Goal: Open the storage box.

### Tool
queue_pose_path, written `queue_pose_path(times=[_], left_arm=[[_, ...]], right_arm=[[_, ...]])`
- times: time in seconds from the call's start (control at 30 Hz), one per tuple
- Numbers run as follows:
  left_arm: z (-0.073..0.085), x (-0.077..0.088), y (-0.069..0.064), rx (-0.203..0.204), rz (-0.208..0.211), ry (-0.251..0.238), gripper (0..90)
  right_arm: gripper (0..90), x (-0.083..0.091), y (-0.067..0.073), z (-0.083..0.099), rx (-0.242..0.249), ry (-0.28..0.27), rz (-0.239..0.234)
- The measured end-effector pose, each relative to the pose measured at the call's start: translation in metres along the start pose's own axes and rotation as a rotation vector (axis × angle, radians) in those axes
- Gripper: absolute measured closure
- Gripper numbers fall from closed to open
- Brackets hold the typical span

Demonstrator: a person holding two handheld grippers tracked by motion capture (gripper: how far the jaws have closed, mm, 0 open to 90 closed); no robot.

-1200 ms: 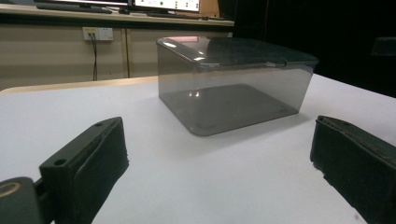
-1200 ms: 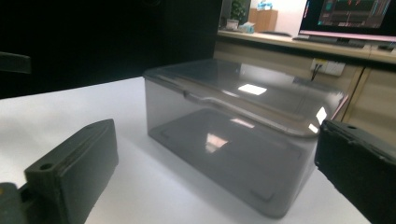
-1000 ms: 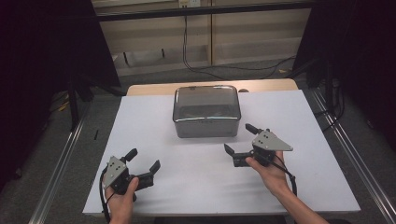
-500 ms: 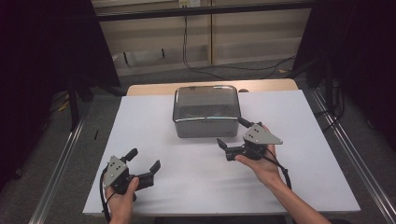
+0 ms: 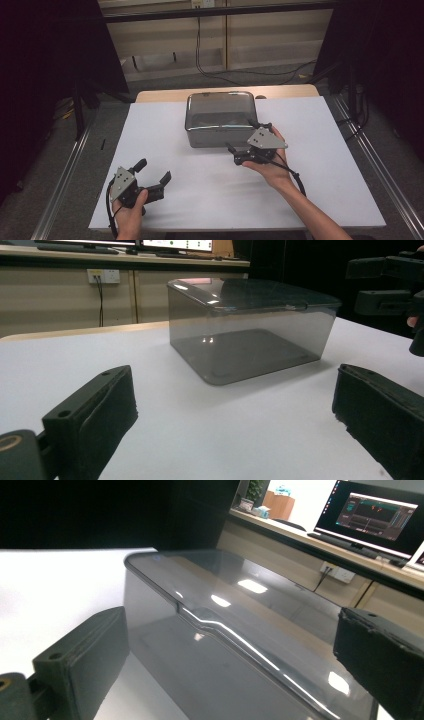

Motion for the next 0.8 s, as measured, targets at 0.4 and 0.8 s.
queue_pose_path(times=[0.4, 0.8], left_arm=[[-0.001, -0.001, -0.002, -0.011, 0.004, 0.001, 3.7], [-0.001, -0.002, -0.001, -0.003, -0.009, -0.002, 3.7]], right_arm=[[7.6, -0.009, -0.002, -0.003, 0.161, 0.009, 0.055], [17.3, -0.023, 0.007, 0.000, 0.404, 0.061, 0.059]])
Point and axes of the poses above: each handheld gripper's, and its own axes: x roughly backward along the jaws, z roughly out of its underside, y roughly to its left, the point moved 4 cm from there along -x, roughly forward along the jaws, and after that the axes turned 1 degree about x, right-handed, at the moved point
